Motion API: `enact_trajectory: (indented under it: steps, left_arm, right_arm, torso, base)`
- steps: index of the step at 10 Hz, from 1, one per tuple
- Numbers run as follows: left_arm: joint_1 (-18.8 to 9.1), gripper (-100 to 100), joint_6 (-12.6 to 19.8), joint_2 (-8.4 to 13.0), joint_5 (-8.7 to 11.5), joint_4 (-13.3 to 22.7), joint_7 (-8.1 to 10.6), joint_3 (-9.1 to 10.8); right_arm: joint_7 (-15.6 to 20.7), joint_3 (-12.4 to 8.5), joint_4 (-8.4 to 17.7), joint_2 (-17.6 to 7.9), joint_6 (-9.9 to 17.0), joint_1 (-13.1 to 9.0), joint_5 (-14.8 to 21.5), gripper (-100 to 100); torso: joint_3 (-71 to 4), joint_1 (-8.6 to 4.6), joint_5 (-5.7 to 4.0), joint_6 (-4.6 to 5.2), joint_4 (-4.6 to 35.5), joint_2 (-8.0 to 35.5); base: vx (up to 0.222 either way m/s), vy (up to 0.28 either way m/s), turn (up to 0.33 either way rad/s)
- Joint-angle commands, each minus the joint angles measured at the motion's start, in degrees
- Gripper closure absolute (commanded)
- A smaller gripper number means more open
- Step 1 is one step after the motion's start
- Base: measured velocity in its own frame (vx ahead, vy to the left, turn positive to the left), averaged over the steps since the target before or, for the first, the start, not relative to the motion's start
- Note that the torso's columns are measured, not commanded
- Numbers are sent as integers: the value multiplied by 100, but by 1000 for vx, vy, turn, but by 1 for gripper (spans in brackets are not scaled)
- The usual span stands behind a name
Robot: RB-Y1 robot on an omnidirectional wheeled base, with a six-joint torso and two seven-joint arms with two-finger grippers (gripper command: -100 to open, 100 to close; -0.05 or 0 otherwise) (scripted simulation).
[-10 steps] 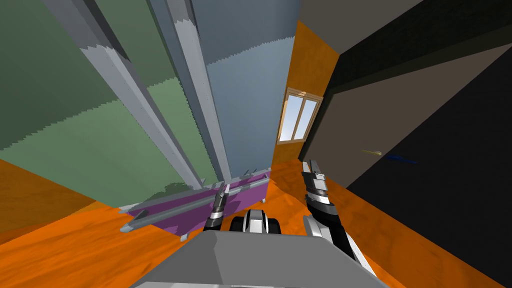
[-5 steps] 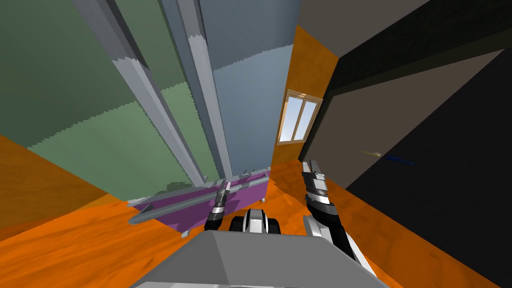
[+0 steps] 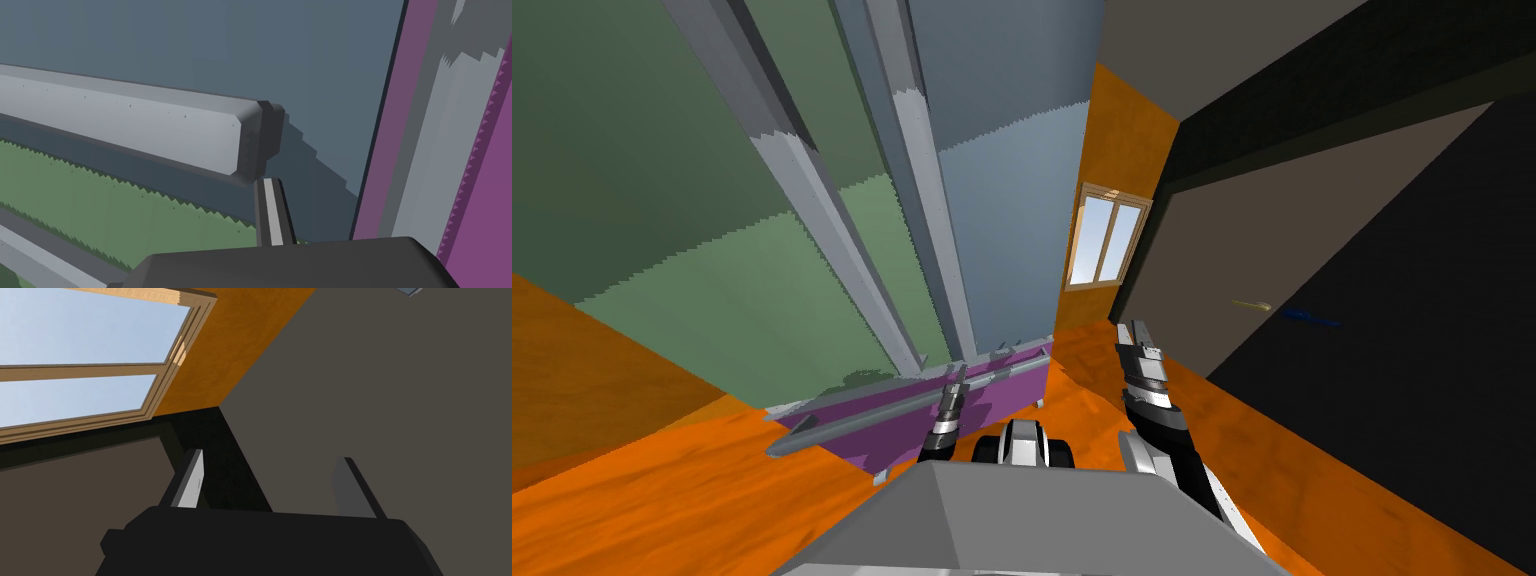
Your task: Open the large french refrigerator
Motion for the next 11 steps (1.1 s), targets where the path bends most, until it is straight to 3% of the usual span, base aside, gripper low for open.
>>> enact_trajectory:
  steps: [1, 5, 11]
  left_arm:
    - [-16, -100, 30, 217, 28, -5, 44, -36]
    - [-153, -100, 340, 597, 218, -116, 333, -260]
    - [-432, -100, 971, 771, 617, -372, 942, -732]
  right_arm:
    - [0, 0, 0, 0, 0, 0, 0, 0]
    - [0, 0, 0, -1, 0, -1, 0, 0]
    - [0, -1, 0, -1, 0, -1, 0, 0]
  torso:
    - [29, -15, -13, -12, 22, 56]
    - [64, -15, -30, -27, 61, 124]
    - [49, -21, -18, -17, 35, 89]
  base:
    - [0, 18, -18]
    - [-27, 52, -60]
    - [-48, 102, -68]
